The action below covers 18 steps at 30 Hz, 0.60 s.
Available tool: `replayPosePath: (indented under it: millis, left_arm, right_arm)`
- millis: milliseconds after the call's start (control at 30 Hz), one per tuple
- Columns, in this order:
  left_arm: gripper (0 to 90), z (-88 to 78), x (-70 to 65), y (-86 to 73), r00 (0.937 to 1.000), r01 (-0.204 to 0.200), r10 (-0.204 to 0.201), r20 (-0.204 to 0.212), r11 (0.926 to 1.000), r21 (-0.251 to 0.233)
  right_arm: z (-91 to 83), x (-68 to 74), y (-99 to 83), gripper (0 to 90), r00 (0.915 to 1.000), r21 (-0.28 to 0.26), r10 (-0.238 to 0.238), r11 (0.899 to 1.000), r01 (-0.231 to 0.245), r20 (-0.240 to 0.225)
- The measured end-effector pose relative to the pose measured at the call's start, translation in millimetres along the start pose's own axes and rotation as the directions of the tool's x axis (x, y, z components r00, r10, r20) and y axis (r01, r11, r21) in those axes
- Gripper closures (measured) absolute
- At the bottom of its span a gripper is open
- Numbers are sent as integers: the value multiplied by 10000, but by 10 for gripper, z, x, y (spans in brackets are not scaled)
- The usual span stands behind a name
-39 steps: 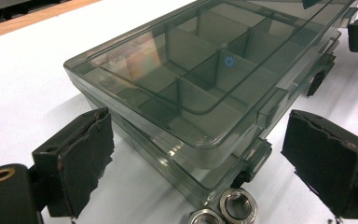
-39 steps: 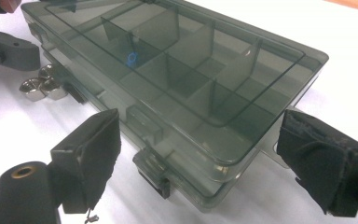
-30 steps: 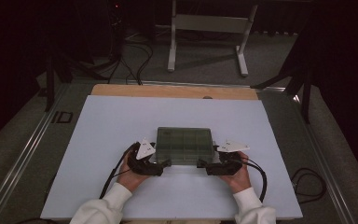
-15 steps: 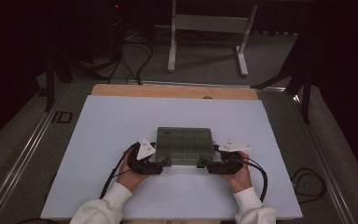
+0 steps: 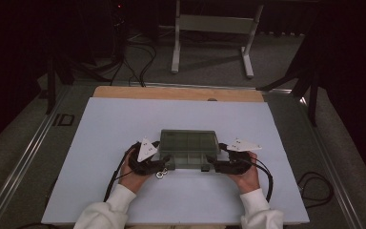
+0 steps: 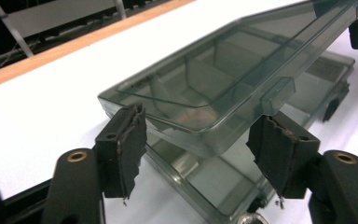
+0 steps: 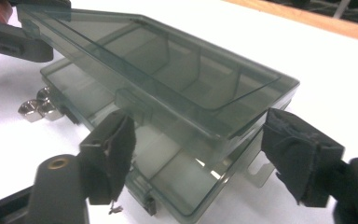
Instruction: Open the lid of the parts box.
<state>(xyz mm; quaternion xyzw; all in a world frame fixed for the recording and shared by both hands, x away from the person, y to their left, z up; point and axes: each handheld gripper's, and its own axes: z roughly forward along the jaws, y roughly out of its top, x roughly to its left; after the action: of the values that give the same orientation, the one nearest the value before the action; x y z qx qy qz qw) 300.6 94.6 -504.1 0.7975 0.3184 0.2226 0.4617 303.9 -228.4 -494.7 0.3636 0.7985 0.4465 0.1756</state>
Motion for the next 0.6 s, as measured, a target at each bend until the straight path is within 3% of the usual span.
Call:
replayPosePath:
  millis: [400,600]
  left_arm:
    - [422,-2,52,100,9995,271,-275,-148,9992,-294]
    - [449,-1,95,191,9992,282,-294,-269,9986,-454]
  right_arm:
    - [-40,-41,144,377,9981,-72,-511,9987,514,339]
    - [-41,-89,214,445,9975,-225,-492,9985,504,499]
